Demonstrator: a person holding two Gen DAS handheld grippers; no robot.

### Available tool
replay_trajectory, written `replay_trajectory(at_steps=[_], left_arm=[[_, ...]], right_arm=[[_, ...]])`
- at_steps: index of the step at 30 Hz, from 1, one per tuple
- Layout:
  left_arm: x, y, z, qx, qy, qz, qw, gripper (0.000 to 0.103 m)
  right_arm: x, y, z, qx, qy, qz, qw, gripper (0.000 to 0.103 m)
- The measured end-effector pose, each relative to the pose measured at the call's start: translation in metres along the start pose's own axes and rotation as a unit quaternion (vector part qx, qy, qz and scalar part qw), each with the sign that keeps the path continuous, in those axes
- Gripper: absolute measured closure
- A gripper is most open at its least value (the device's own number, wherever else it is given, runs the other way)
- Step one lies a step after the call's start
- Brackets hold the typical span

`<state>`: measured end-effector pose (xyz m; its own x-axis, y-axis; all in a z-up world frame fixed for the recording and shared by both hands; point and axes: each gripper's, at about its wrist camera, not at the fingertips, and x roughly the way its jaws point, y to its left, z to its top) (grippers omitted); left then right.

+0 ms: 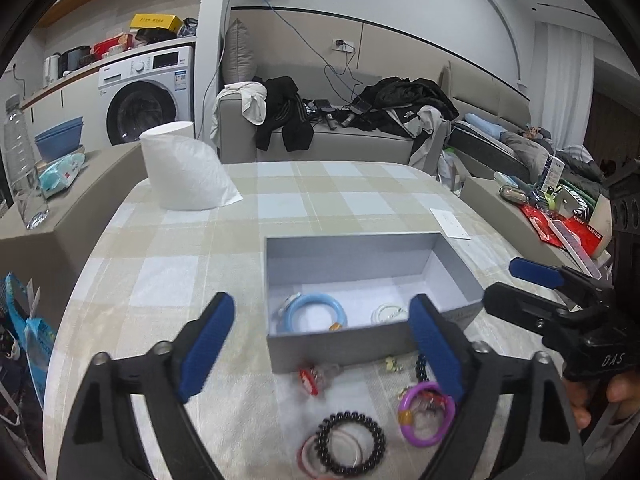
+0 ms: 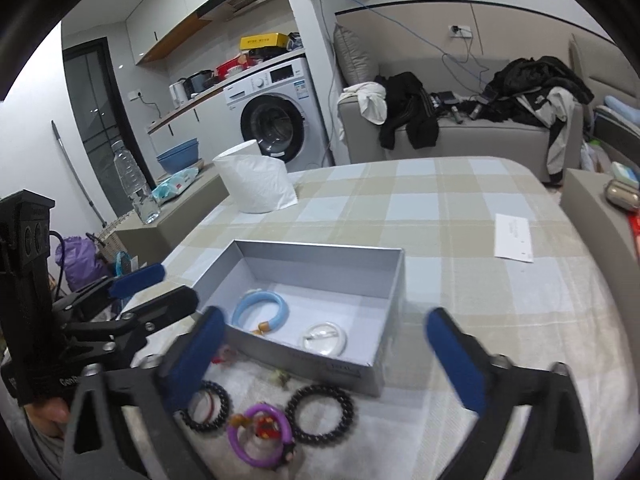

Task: Organize jewelry
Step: 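Open both grippers inside the box and withdraw them, then close right gripper on purple bangle while left gripper grasps black beaded bracelet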

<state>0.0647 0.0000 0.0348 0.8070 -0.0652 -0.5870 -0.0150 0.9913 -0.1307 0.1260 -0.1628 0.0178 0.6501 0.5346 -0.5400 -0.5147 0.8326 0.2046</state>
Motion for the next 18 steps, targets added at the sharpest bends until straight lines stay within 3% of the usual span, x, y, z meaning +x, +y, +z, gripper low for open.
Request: replay_trajectory(at_steps=[2, 9, 18], left_arm=[[-0.002, 0.003, -0.006, -0.006, 0.0, 0.005, 1.0, 0.001], [0.002, 0.005, -0.02, -0.004, 0.015, 0.037, 0.9992, 0.001], [0.0, 0.01, -0.036, -0.009, 0.019, 0.031, 0.9993, 0.001]], right_arm=[[-0.004, 0.001, -0.005, -0.006, 0.006, -0.003, 1.0, 0.0], [-0.007, 0.006, -0.026, -0.015, 0.026, -0.017, 0.999, 0.0], [0.0, 0.021, -0.051, -0.031, 0.058, 0.003, 0.998, 0.0]])
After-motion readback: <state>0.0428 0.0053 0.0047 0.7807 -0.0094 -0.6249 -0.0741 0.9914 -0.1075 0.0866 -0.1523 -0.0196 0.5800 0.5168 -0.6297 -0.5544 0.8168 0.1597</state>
